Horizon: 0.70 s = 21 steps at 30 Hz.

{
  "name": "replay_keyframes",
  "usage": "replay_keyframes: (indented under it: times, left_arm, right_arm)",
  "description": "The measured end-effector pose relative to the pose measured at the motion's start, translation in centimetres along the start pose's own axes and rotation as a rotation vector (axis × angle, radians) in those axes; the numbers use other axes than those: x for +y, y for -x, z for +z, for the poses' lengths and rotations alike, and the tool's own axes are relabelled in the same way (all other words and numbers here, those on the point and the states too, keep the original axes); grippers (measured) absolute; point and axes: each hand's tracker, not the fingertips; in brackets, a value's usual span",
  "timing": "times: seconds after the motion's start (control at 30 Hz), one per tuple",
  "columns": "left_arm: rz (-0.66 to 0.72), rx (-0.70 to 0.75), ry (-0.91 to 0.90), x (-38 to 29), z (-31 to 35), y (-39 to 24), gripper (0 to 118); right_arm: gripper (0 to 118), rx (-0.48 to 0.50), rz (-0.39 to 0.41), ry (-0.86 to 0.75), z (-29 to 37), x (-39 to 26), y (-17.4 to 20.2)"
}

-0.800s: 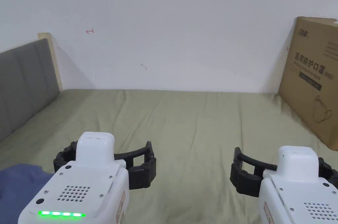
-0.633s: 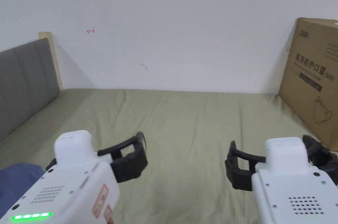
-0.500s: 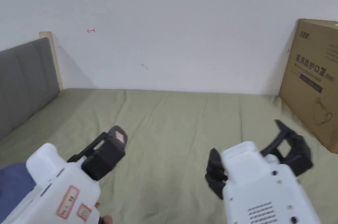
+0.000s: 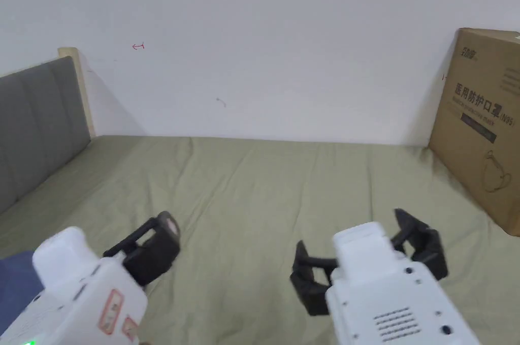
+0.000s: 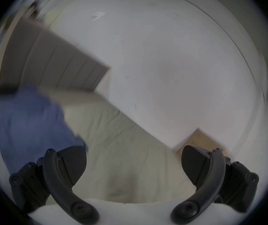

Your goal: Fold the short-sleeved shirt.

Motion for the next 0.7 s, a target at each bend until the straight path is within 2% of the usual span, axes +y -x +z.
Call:
replay_keyframes:
  times: [0.03, 0.07, 0.1, 0.13, 0.17, 0.27, 0.33, 0.5, 0.6, 0.63, 0.67, 0.7]
  left_arm:
    - [-0.179, 0.002, -0.021, 0.0, 0.2, -1.8, 117]
    - [-0.343, 0.007, -0.047, -0.2, 0.5, -3.2, 117]
    - [-0.480, 0.038, -0.067, -0.7, 0.7, -4.6, 117]
    - [-0.581, 0.067, -0.068, -1.4, 0.9, -5.6, 117]
    - [-0.620, 0.055, -0.075, -2.0, 1.0, -5.9, 117]
    - [-0.564, -0.055, -0.051, -2.8, 1.4, -6.0, 117]
    - [-0.500, -0.094, -0.045, -2.7, 1.3, -5.4, 117]
    - [-0.485, -0.082, -0.051, -1.9, 1.3, -5.6, 117]
    - [-0.455, -0.055, -0.045, -1.2, 1.4, -5.5, 114]
    - [-0.437, -0.064, -0.025, -0.9, 1.3, -5.3, 107]
    - [-0.426, -0.072, 0.002, -0.7, 1.3, -5.2, 92]
    - [-0.428, -0.073, 0.001, -0.6, 1.5, -5.4, 51]
  right_arm:
    - [118, 0.004, -0.132, 0.016, 0.0, -0.2, -1.1]
    - [118, -0.018, -0.224, 0.024, 0.0, -0.6, -1.9]
    - [118, -0.069, -0.273, 0.042, 0.1, -1.3, -2.3]
    - [118, -0.080, -0.280, 0.050, 0.3, -2.1, -2.6]
    - [118, -0.107, -0.290, 0.059, 0.4, -2.8, -2.8]
    - [118, -0.137, -0.301, 0.052, 1.0, -3.4, -3.0]
    - [118, -0.156, -0.273, 0.043, 1.2, -2.8, -3.2]
    - [118, -0.164, -0.192, -0.003, 1.4, -1.2, -3.1]
    - [117, -0.168, -0.183, 0.010, 1.7, -0.8, -3.3]
    - [114, -0.166, -0.194, 0.006, 1.9, -0.7, -3.3]
    - [102, -0.161, -0.200, 0.001, 2.0, -0.7, -3.4]
    - [59, -0.160, -0.199, -0.007, 2.1, -0.7, -3.3]
